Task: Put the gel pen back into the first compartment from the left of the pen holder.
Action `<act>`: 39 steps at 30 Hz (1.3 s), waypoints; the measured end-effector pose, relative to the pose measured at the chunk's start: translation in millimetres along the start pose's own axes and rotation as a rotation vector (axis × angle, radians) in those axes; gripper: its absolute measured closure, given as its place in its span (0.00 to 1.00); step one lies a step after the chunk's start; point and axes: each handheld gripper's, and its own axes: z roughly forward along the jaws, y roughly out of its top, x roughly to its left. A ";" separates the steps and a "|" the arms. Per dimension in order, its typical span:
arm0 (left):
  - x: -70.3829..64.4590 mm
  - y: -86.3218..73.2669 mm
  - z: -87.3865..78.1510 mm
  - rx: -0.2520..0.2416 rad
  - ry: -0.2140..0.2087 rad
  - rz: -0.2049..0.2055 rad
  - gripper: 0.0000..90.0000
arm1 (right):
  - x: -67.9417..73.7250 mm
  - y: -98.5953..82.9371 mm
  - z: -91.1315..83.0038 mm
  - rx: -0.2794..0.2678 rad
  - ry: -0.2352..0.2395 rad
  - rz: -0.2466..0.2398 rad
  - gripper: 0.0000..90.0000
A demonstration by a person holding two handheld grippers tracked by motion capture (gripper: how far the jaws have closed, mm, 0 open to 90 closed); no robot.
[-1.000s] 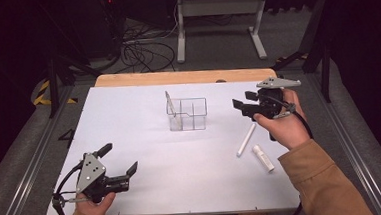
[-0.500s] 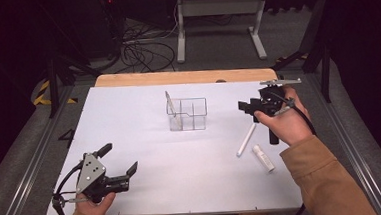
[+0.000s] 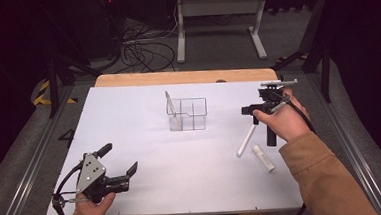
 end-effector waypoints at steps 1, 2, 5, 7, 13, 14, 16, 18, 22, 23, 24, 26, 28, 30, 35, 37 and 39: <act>0.0 0.0 -0.1 0.000 0.000 0.000 0.08 | -0.6 0.1 1.2 0.009 -0.005 0.010 0.56; 0.0 0.1 -0.1 -0.001 0.000 0.000 0.08 | -1.1 0.2 2.6 0.016 -0.010 0.023 0.56; 0.1 0.0 -0.2 -0.001 0.000 0.000 0.08 | -2.9 0.5 6.5 0.044 -0.029 0.063 0.57; 0.0 0.0 0.0 0.000 0.000 0.000 0.08 | -4.0 0.5 9.5 0.064 -0.044 0.092 0.57; -0.1 -0.2 0.3 -0.001 -0.001 0.000 0.08 | -7.6 1.1 19.1 0.126 -0.076 0.163 0.58; 0.0 -0.2 0.3 0.001 -0.001 0.000 0.08 | -8.4 1.3 20.5 0.136 -0.079 0.174 0.58; 0.1 -0.2 0.2 0.001 -0.002 0.001 0.08 | -9.4 1.8 23.1 0.159 -0.089 0.208 0.58; 0.0 -0.2 0.5 0.001 -0.001 0.002 0.08 | -10.7 2.3 25.9 0.174 -0.101 0.232 0.58; -0.1 -0.3 0.5 0.002 0.000 0.002 0.08 | -12.9 3.1 31.7 0.209 -0.119 0.284 0.58; 0.0 -0.3 0.5 0.001 -0.001 0.001 0.08 | -13.3 3.2 33.0 0.215 -0.126 0.294 0.58; 0.2 -0.2 0.3 0.002 0.000 0.003 0.08 | -13.5 3.4 34.3 0.219 -0.136 0.307 0.58; 0.0 -0.3 0.4 0.001 -0.001 -0.001 0.08 | -14.0 3.7 36.2 0.232 -0.138 0.328 0.58; 0.0 -0.4 0.4 0.001 -0.001 0.000 0.08 | -14.6 3.8 37.6 0.244 -0.148 0.341 0.58; 0.0 -0.3 0.4 0.000 -0.001 0.001 0.08 | -15.3 3.8 38.8 0.256 -0.154 0.355 0.58; 0.0 -0.3 0.1 -0.001 0.000 -0.001 0.08 | -16.3 4.2 40.7 0.253 -0.170 0.371 0.58; -0.1 -0.2 0.2 0.000 0.000 0.000 0.08 | -16.5 4.6 40.9 0.248 -0.170 0.377 0.58; -0.1 -0.3 0.4 0.002 0.001 0.003 0.08 | -16.7 4.7 41.3 0.246 -0.169 0.382 0.58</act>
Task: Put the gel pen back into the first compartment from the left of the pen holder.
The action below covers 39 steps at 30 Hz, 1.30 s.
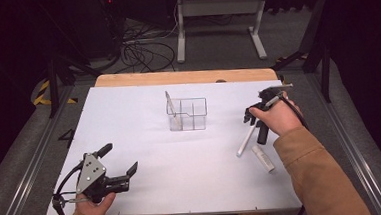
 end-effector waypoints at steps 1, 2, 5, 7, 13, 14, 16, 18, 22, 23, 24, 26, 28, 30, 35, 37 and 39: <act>-0.1 0.0 0.0 0.000 0.000 0.001 0.08 | 0.3 0.0 0.4 -0.003 -0.004 0.003 0.58; -0.2 0.0 0.0 -0.001 0.000 0.001 0.08 | 0.8 0.0 0.6 -0.001 -0.008 0.012 0.59; -0.1 0.0 -0.1 -0.001 0.001 0.002 0.08 | 0.2 -0.1 2.7 -0.017 -0.014 -0.004 0.63; 0.1 -0.2 -0.2 -0.001 0.000 0.001 0.08 | 0.1 -0.5 4.5 -0.021 -0.025 -0.010 0.65; 0.0 -0.2 -0.3 -0.002 0.001 0.003 0.08 | -0.5 -2.0 11.2 -0.009 -0.042 0.014 0.67; -0.2 -0.2 -0.2 -0.003 0.001 0.002 0.08 | -0.7 -1.9 12.4 -0.006 -0.043 0.021 0.69; -0.1 -0.2 -0.2 -0.002 0.001 0.004 0.08 | -1.3 -2.0 14.3 0.004 -0.054 0.031 0.70; -0.3 -0.2 -0.1 -0.002 0.001 0.004 0.08 | -1.3 -2.0 16.3 0.012 -0.060 0.045 0.71; -0.3 -0.3 0.0 -0.002 0.001 0.005 0.08 | -2.0 -2.8 21.1 0.027 -0.080 0.055 0.73; -0.3 -0.3 0.0 -0.002 0.001 0.005 0.08 | -1.6 -3.0 22.2 0.029 -0.085 0.064 0.74; -0.2 -0.3 0.0 -0.002 0.001 0.005 0.08 | -2.0 -3.3 23.5 0.030 -0.089 0.062 0.74; -0.2 -0.3 -0.1 -0.002 0.001 0.005 0.08 | -2.1 -3.8 25.9 0.036 -0.094 0.070 0.75; -0.3 -0.4 -0.1 -0.002 0.001 0.006 0.08 | -1.6 -4.2 27.9 0.047 -0.102 0.082 0.75; -0.2 -0.3 -0.1 -0.002 0.001 0.005 0.08 | -1.7 -4.7 29.6 0.051 -0.106 0.084 0.76; -0.2 -0.4 -0.2 -0.002 0.001 0.006 0.08 | -1.4 -6.0 32.2 0.071 -0.132 0.108 0.78; -0.5 -0.4 -0.2 -0.001 0.001 0.007 0.08 | -1.7 -6.6 33.5 0.076 -0.133 0.110 0.79; -0.3 -0.3 -0.1 0.000 0.002 0.010 0.08 | -1.2 -7.0 34.8 0.081 -0.138 0.122 0.80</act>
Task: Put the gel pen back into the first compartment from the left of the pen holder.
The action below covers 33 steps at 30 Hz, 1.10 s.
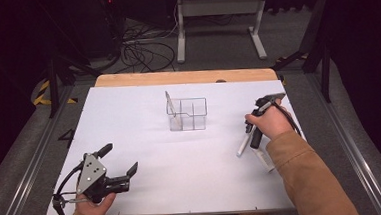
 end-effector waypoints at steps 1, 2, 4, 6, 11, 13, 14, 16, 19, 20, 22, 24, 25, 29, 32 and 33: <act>-0.2 -0.1 0.2 0.001 -0.001 -0.002 0.08 | 0.0 -0.2 0.6 0.005 0.003 0.001 0.80; -0.2 -0.2 0.3 0.000 -0.001 -0.003 0.08 | 0.6 -0.3 1.3 0.008 0.006 0.009 0.80; -0.3 -0.2 0.3 0.000 -0.001 -0.003 0.08 | 1.1 -0.6 3.1 0.015 -0.001 0.014 0.83; -0.5 -0.2 0.3 0.001 -0.001 -0.002 0.08 | 1.9 -1.0 5.1 0.022 -0.013 0.022 0.85; -0.5 -0.3 0.3 0.001 -0.002 -0.001 0.08 | 3.8 -1.2 8.7 0.035 -0.016 0.045 0.87; -0.5 -0.3 0.3 0.000 -0.003 -0.001 0.08 | 3.7 -1.0 9.0 0.035 -0.021 0.049 0.87; -0.6 -0.4 0.4 0.001 -0.003 -0.001 0.08 | 4.0 -0.9 9.3 0.033 -0.023 0.058 0.87; -0.8 -0.4 0.5 0.001 -0.004 0.000 0.08 | 4.1 -0.7 9.4 0.034 -0.025 0.065 0.88; -1.2 -0.2 0.4 -0.001 -0.002 0.001 0.08 | 3.6 0.0 9.4 0.039 -0.025 0.076 0.88; -1.2 -0.2 0.4 -0.001 -0.002 0.001 0.08 | 3.2 0.6 9.4 0.040 -0.017 0.081 0.88; -1.0 -0.4 0.5 0.001 -0.001 0.001 0.08 | 2.3 0.7 9.2 0.042 -0.019 0.088 0.88; -0.9 -0.5 0.7 0.002 -0.002 0.001 0.08 | 2.0 1.0 9.0 0.043 -0.012 0.097 0.88; -0.9 -0.5 0.9 0.001 -0.002 0.002 0.08 | 1.6 1.4 8.8 0.043 -0.009 0.101 0.88; -0.9 -0.4 0.7 0.001 0.000 0.002 0.08 | -0.5 2.0 3.9 0.029 0.018 0.102 0.88; -1.1 -0.4 0.8 0.001 0.000 0.003 0.08 | -2.0 2.3 -3.5 0.010 0.044 0.103 0.88; -1.2 -0.4 0.8 0.001 0.000 0.003 0.08 | -3.2 2.5 -5.9 0.000 0.048 0.097 0.88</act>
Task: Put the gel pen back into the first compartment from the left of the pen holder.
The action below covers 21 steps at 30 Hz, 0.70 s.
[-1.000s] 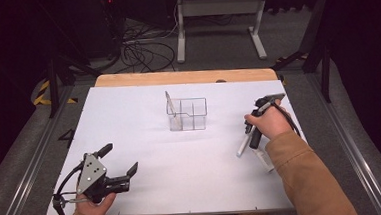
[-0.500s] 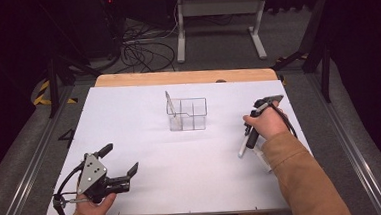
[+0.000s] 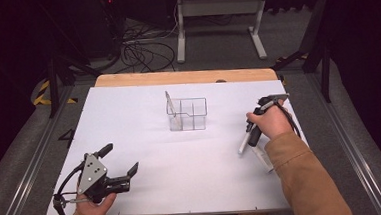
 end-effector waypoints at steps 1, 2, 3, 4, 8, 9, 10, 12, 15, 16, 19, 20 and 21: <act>-0.1 0.1 0.0 0.000 0.000 0.000 0.08 | -0.6 0.4 -2.4 0.002 0.011 0.007 0.88; -0.1 0.2 0.0 -0.001 0.001 0.001 0.08 | -1.4 1.0 -3.8 0.005 0.024 0.011 0.88; -0.2 0.2 0.0 -0.001 0.001 0.001 0.08 | -2.8 1.7 -4.9 0.005 0.023 0.008 0.88; -0.3 0.2 0.1 -0.001 0.001 0.002 0.08 | -3.2 2.2 -5.7 0.001 0.025 0.013 0.88; -0.1 0.2 0.0 0.000 0.001 0.001 0.08 | -4.9 3.2 -8.2 -0.008 0.036 0.019 0.88; -0.1 0.1 0.1 0.000 0.002 0.001 0.08 | -5.2 3.2 -9.1 -0.006 0.038 0.017 0.88; 0.0 0.1 0.2 -0.001 0.002 0.001 0.08 | -5.1 3.4 -10.4 -0.002 0.043 0.023 0.88; 0.1 0.1 -0.1 0.000 0.001 0.000 0.08 | -6.2 4.2 -12.7 -0.005 0.059 0.020 0.88; 0.0 0.1 -0.3 -0.001 0.002 0.001 0.08 | -6.6 4.5 -18.0 -0.037 0.084 0.009 0.88; 0.0 0.1 -0.2 -0.001 0.002 0.000 0.08 | -6.5 4.1 -20.2 -0.058 0.097 -0.008 0.88; -0.1 0.0 0.0 0.000 0.002 0.001 0.08 | -6.2 2.4 -28.3 -0.114 0.142 -0.055 0.88; -0.1 0.1 0.0 -0.001 0.002 0.002 0.08 | -5.8 1.8 -31.1 -0.131 0.158 -0.070 0.88; -0.2 0.1 0.0 0.000 0.002 0.001 0.08 | -5.6 1.0 -33.7 -0.149 0.172 -0.088 0.88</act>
